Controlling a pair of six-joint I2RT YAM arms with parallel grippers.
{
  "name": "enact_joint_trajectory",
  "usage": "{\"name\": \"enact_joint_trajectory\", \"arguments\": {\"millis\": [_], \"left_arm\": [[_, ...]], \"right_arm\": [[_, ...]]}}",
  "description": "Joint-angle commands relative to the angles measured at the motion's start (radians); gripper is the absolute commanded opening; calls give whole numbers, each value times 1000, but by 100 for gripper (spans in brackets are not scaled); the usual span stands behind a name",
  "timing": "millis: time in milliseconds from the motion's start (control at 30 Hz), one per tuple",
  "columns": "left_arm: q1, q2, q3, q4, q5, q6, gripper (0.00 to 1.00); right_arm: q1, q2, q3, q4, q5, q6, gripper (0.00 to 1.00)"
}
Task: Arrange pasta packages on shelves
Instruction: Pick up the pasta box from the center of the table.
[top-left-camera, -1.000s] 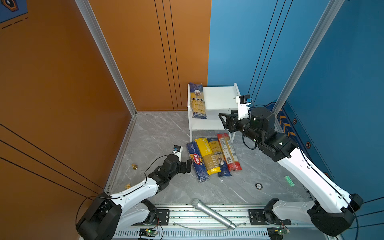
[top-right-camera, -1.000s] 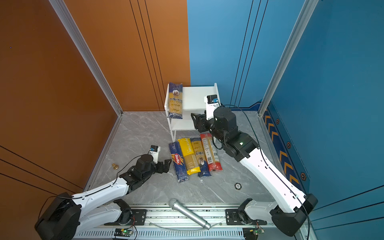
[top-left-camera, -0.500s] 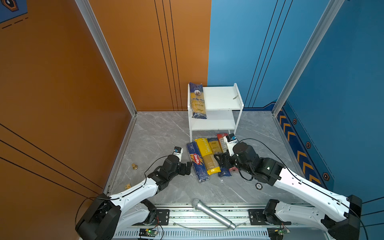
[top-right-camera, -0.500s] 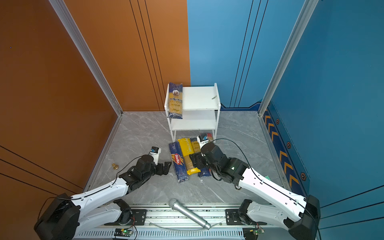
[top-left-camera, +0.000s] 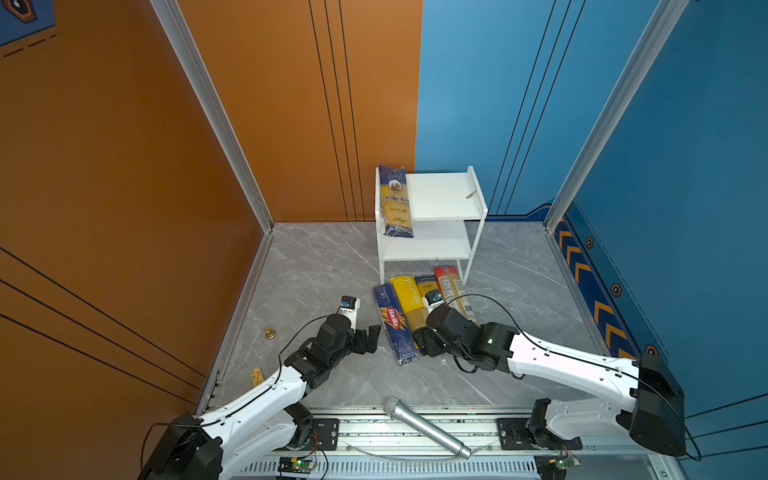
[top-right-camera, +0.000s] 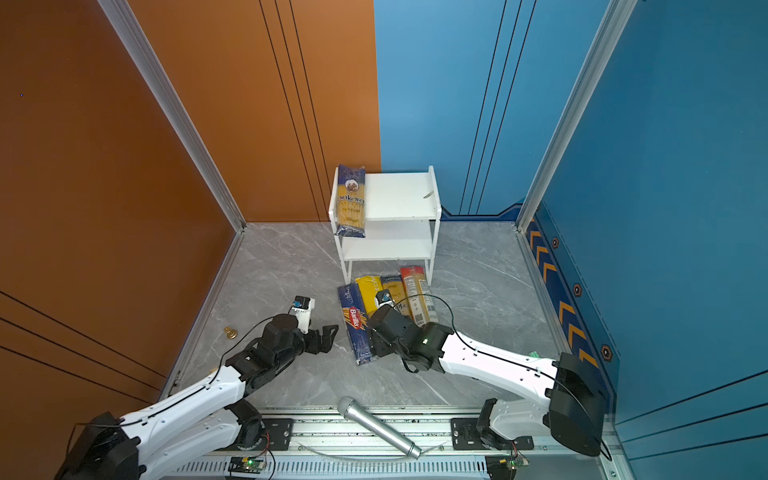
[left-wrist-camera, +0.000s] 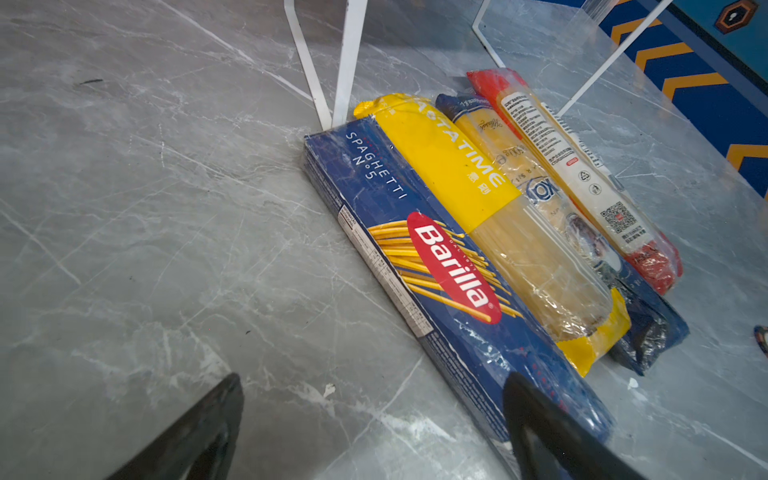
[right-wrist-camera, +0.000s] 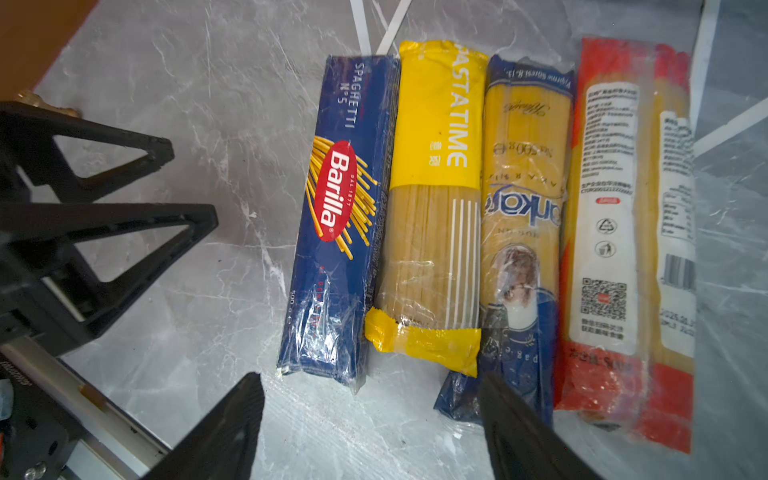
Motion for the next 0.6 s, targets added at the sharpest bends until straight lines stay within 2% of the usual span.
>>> {"name": "enact_joint_trajectory", "arguments": {"millis": [0, 267, 567], "left_arm": [[11, -22, -19, -28, -22, -19, 98], [21, -28, -20, -49, -9, -18, 98], [34, -59, -37, -60, -15, -22, 98]], "right_arm": [[16, 68, 36, 29, -24, 32, 80], [47, 241, 111, 20, -36, 67, 82], [49, 350, 159, 26, -70, 64, 84]]}}
